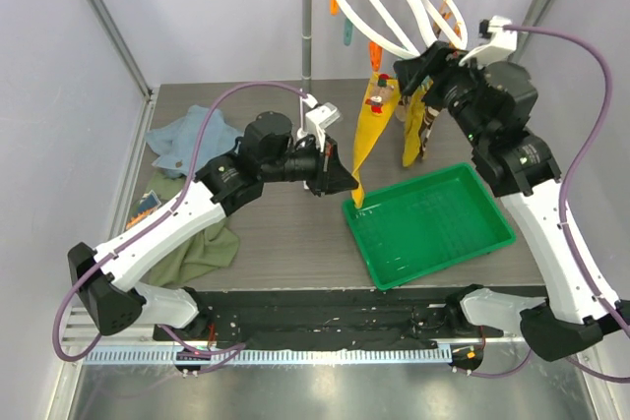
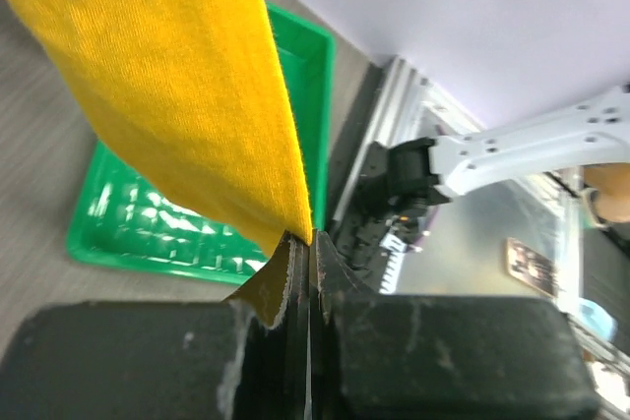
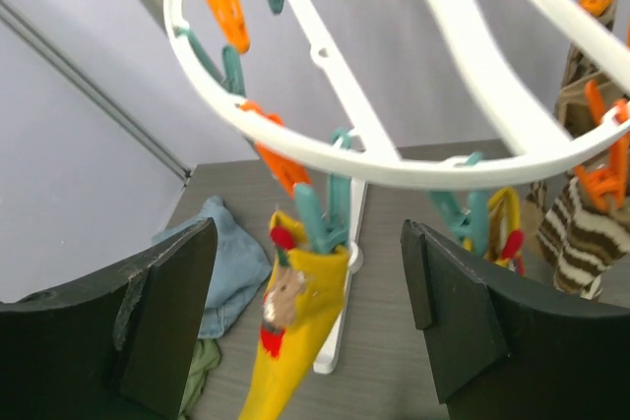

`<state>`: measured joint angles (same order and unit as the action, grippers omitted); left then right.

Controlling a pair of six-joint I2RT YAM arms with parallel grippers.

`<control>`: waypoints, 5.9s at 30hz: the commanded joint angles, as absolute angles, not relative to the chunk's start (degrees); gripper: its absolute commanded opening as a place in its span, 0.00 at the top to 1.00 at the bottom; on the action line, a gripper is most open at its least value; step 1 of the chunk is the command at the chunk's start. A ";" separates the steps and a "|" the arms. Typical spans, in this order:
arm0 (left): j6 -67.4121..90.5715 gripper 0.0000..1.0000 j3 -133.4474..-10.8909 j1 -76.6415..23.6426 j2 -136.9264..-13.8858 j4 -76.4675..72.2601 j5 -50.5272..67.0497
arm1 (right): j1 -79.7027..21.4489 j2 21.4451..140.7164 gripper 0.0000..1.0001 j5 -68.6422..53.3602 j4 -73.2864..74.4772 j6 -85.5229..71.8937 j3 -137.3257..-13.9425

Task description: Remove the socks clipped to the hanger

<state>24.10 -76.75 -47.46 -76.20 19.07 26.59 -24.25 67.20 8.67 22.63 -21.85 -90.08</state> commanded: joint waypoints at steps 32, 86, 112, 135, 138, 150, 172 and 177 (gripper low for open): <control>38.94 1.00 -69.44 -39.64 -78.58 0.26 50.27 | -14.06 74.09 0.38 -19.60 7.30 -22.15 -86.04; 46.16 0.32 -74.80 -59.68 -101.71 -10.90 17.68 | -14.06 72.16 0.94 -20.56 5.27 -32.61 -84.02; 18.11 0.09 -96.94 -54.93 -108.63 0.27 -12.13 | -13.98 70.31 0.93 -23.02 5.63 -37.35 -85.16; 18.37 1.00 -89.04 -54.84 -107.23 -14.06 -3.43 | -13.71 67.33 0.78 -19.69 6.33 -38.32 -81.82; 19.33 1.00 -87.63 -54.93 -105.91 -13.71 -2.90 | -13.71 66.97 0.63 -18.90 7.38 -37.27 -82.61; 20.57 1.00 -78.58 -55.02 -96.68 -12.66 -0.53 | -13.80 60.12 0.36 -4.58 27.50 -26.64 -84.72; 16.27 1.00 -77.69 -56.42 -86.57 2.99 -0.35 | -22.22 69.96 0.37 18.18 38.50 -18.29 -99.49; 15.47 1.00 -78.05 -56.87 -86.40 3.78 -0.35 | -27.76 73.30 0.35 26.79 37.53 -17.93 -102.12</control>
<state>17.04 -77.21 -56.31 -88.77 3.38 -0.91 -24.84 70.96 18.09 39.59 -19.00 -98.54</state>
